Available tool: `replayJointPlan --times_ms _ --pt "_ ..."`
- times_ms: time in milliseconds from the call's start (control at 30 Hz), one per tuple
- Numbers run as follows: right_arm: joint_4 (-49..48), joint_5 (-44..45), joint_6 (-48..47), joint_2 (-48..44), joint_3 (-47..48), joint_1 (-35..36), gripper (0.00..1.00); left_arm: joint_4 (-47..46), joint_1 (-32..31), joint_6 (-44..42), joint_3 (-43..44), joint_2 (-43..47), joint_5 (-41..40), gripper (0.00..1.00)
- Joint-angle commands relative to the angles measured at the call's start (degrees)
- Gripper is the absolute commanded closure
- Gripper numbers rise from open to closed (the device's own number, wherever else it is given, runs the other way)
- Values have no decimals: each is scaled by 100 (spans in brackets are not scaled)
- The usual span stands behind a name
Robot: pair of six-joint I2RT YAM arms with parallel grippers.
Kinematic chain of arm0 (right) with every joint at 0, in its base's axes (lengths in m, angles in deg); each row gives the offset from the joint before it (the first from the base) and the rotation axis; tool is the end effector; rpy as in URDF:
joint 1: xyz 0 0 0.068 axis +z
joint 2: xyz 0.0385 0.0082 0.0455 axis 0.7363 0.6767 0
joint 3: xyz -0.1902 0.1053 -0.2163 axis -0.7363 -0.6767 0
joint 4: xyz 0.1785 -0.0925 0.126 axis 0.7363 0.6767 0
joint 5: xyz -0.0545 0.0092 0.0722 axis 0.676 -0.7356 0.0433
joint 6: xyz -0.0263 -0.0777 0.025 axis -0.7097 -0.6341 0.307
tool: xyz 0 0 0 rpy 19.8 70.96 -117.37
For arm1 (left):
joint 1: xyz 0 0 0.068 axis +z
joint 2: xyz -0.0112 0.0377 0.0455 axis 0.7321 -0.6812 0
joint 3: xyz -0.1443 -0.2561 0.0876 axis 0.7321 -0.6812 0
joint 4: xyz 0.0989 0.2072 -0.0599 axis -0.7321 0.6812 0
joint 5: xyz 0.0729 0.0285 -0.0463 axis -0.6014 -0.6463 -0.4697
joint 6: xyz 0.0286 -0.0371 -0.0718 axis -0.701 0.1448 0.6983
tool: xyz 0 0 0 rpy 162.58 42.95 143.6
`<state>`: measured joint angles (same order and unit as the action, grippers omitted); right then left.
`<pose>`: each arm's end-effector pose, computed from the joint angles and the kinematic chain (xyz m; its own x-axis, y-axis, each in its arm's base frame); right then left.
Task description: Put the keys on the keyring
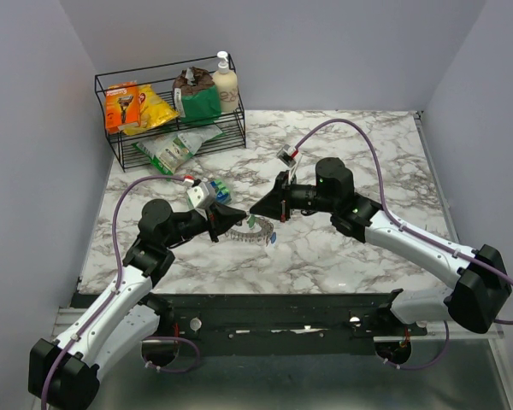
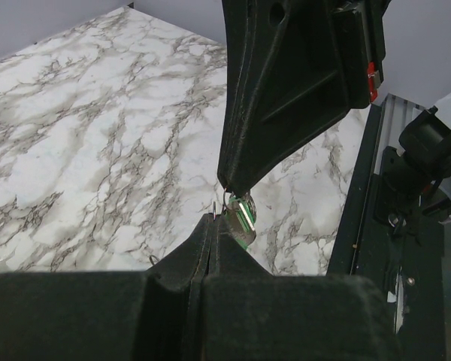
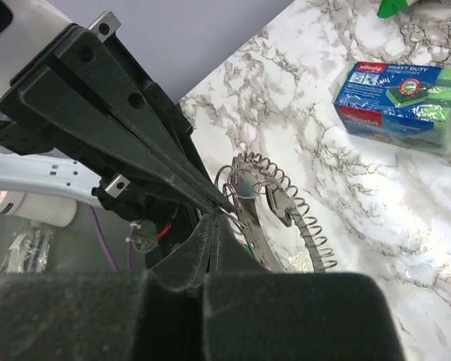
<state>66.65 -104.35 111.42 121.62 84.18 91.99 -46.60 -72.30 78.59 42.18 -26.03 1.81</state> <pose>0.1894 0.2433 0.3600 -0.5449 -0.0262 -0.8381 -0.8103 0.2735 0.5183 0.1250 -0.1123 0.3228 -0.1727 -0.0924 -0.9806 0.8880 0.4161 -0.1956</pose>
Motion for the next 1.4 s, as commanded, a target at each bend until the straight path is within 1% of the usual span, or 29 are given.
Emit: replayJointPlan --times_ms 0,167,400,967,1167,1367 --pt "-82 219 89 15 128 16 99 -174 10 -78 225 97 125 100" --pt "-64 237 116 -12 66 25 99 -200 10 -17 199 167 64 100" --pt "-12 237 160 -56 -13 25 99 -507 10 238 120 185 -41 100" --pt "6 254 300 -240 -259 25 99 -868 10 590 -21 360 -349 100" --pt "-55 96 292 -302 -294 25 99 -974 10 686 -65 378 -402 100" --pt "-152 -273 291 -284 -329 25 99 -1009 18 704 -83 387 -455 100"
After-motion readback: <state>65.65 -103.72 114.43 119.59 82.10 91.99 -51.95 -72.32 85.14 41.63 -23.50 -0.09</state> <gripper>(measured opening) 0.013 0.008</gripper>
